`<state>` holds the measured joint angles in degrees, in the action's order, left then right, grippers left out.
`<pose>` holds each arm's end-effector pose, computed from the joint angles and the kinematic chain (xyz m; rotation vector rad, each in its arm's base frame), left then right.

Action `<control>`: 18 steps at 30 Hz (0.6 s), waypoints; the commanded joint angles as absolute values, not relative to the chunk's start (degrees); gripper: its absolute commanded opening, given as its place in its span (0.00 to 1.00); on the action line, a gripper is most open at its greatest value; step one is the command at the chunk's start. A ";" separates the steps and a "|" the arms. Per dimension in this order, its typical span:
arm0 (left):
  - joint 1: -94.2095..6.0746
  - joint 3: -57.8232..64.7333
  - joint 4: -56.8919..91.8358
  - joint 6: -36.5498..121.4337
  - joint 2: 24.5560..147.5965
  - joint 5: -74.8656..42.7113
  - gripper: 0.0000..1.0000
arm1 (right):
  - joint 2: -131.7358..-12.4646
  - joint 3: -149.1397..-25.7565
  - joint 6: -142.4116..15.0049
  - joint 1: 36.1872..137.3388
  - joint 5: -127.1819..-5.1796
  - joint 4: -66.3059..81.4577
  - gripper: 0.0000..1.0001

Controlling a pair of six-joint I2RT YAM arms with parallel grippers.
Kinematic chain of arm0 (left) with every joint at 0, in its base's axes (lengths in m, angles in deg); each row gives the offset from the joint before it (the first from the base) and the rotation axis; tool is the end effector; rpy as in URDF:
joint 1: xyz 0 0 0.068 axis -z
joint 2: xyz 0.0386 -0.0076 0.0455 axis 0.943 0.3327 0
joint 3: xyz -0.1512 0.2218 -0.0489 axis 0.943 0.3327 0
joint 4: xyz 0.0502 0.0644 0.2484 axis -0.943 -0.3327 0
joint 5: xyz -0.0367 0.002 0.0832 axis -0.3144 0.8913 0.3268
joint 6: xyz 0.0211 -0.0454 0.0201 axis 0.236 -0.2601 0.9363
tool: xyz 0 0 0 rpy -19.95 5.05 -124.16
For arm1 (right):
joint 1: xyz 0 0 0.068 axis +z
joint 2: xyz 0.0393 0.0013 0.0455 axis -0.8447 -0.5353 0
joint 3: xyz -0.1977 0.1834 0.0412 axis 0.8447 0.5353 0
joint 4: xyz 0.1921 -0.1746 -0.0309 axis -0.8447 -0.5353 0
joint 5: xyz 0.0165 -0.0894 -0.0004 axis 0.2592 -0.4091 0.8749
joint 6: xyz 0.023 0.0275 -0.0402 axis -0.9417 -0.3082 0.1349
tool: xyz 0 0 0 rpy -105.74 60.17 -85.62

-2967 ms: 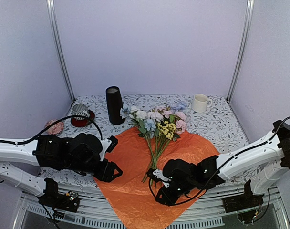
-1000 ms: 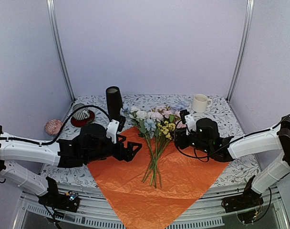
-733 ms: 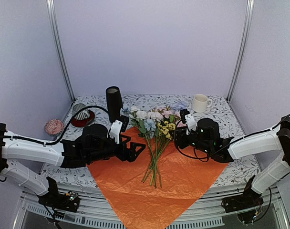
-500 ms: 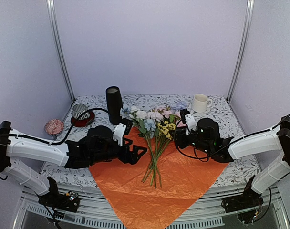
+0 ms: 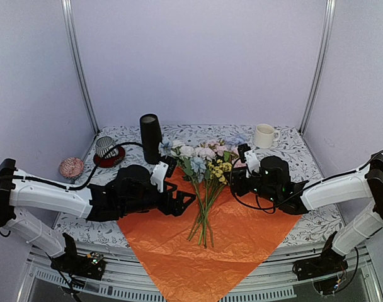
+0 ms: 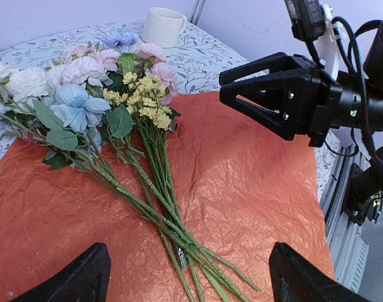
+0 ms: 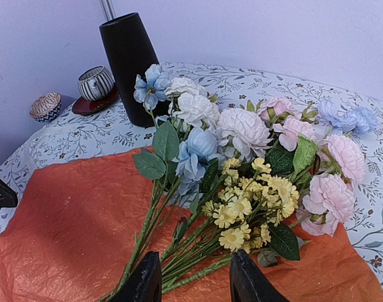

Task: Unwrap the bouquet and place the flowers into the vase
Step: Pick up the fake flower from the flattened wrapping paper.

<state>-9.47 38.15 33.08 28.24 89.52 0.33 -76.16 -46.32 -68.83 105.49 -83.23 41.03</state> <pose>0.1457 -0.2537 0.2117 0.5379 2.0080 -0.8259 0.2078 0.2209 0.1919 -0.4803 1.8544 0.5589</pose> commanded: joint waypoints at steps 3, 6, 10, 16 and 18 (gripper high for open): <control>-10.05 37.61 33.90 27.40 89.90 -0.34 0.88 | -77.01 -47.54 -69.05 105.27 -83.82 41.04 0.40; -10.09 37.66 33.91 27.18 90.11 -0.44 0.88 | -77.07 -47.61 -69.01 105.27 -83.84 40.91 0.40; -10.09 37.56 33.46 26.20 90.65 -0.16 0.86 | -77.10 -47.66 -69.03 105.28 -83.79 40.78 0.40; -10.11 37.31 30.87 22.87 92.26 1.36 0.79 | -76.85 -47.55 -69.31 105.30 -84.01 40.56 0.40; -10.24 36.82 29.19 21.00 93.23 1.94 0.75 | -76.39 -47.31 -69.71 105.31 -84.16 39.97 0.40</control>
<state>-9.47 38.15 32.17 24.59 91.44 0.57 -76.38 -46.34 -68.88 105.49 -83.32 40.73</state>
